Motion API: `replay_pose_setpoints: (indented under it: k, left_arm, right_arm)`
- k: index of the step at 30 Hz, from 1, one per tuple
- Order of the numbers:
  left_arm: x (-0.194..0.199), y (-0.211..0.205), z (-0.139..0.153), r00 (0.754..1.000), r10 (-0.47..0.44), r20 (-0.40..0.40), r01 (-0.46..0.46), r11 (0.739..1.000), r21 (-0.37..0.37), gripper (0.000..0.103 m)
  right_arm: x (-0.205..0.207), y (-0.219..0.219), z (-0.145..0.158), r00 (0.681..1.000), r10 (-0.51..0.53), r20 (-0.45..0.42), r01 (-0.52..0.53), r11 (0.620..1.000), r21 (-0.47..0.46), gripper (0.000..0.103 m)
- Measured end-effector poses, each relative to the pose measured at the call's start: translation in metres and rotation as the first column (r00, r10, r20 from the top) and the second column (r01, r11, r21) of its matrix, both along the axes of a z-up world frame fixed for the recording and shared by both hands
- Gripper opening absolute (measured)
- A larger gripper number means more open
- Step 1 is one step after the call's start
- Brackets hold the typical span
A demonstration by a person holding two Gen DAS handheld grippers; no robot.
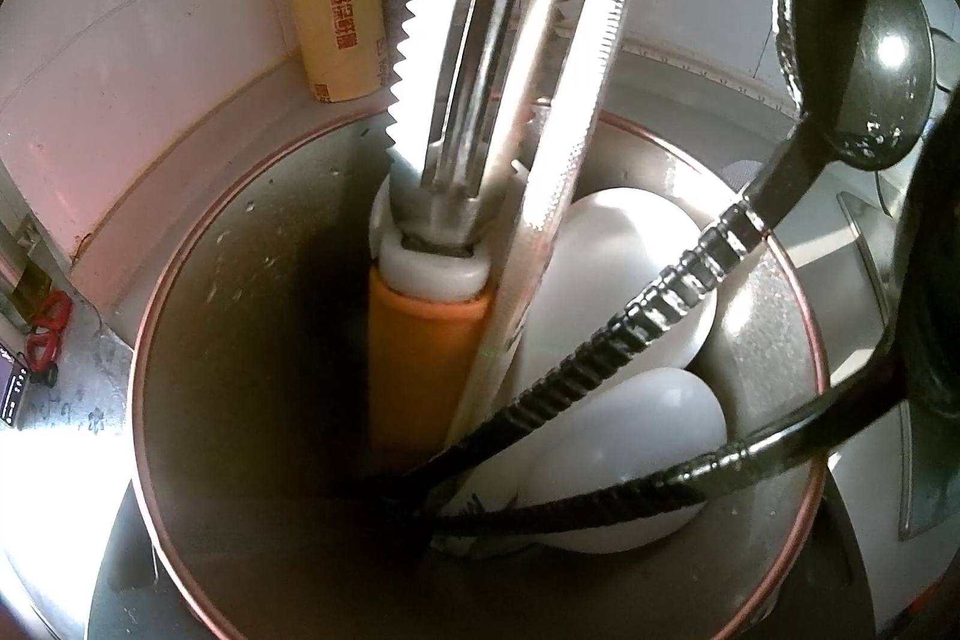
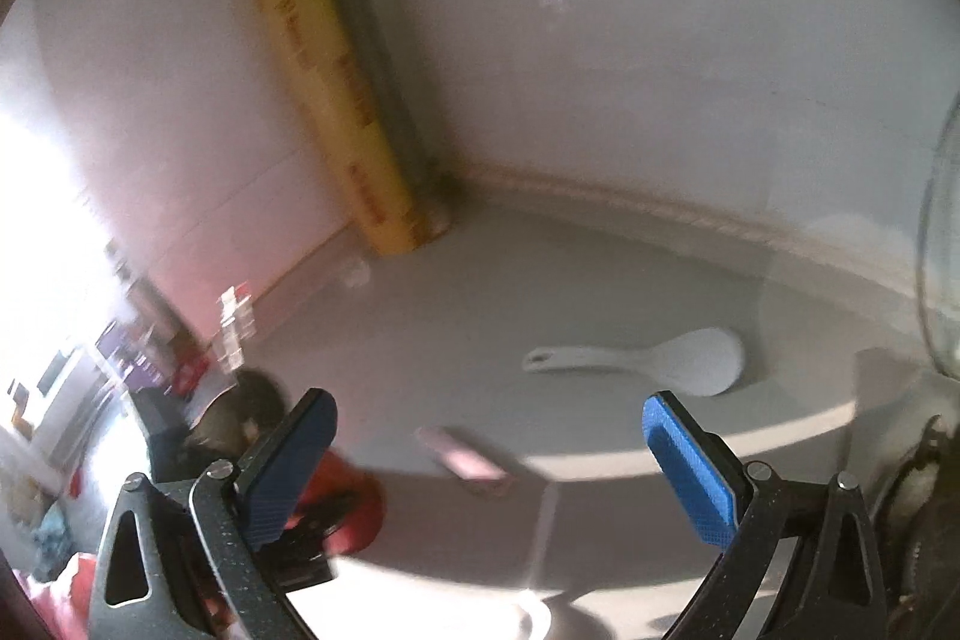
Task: Organize utensils
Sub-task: 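Withdraw the right gripper from the holder toward the white rice paddle, then move the open right gripper down over the white rice paddle's blade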
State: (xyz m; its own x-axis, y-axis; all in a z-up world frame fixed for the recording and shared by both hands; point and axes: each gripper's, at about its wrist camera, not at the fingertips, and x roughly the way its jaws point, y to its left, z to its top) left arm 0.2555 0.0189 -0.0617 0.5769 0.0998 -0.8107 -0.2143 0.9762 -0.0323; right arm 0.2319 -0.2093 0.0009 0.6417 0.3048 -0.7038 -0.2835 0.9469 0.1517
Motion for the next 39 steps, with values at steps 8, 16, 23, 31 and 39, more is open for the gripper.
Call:
replay_pose_setpoints:
  k: [8, 16, 23, 31, 39]
  left_arm:
    - [0.01, 0.013, -0.007, 1.0, -0.004, -0.005, 0.004, 1.0, -0.009, 0.09]
    - [0.026, 0.022, -0.015, 1.0, -0.011, -0.01, 0.011, 1.0, -0.017, 0.09]
    - [0.038, 0.029, -0.021, 1.0, -0.018, -0.011, 0.018, 1.0, -0.02, 0.09]
    - [0.036, 0.031, -0.019, 1.0, -0.019, -0.01, 0.018, 1.0, -0.021, 0.09]
    - [0.032, 0.029, -0.019, 1.0, -0.017, -0.01, 0.017, 1.0, -0.023, 0.09]
  right_arm:
    - [0.012, -0.042, -0.014, 0.99, -0.144, 0.006, 0.144, 0.989, -0.019, 0.103]
    - [0.037, -0.08, -0.052, 0.957, -0.244, -0.158, 0.254, 0.966, 0.043, 0.103]
    - [0.058, -0.106, -0.083, 0.91, -0.3, -0.285, 0.346, 0.93, 0.125, 0.103]
    - [0.086, -0.133, -0.11, 0.86, -0.358, -0.364, 0.443, 0.877, 0.184, 0.103]
    - [0.106, -0.152, -0.134, 0.83, -0.375, -0.413, 0.487, 0.848, 0.209, 0.086]
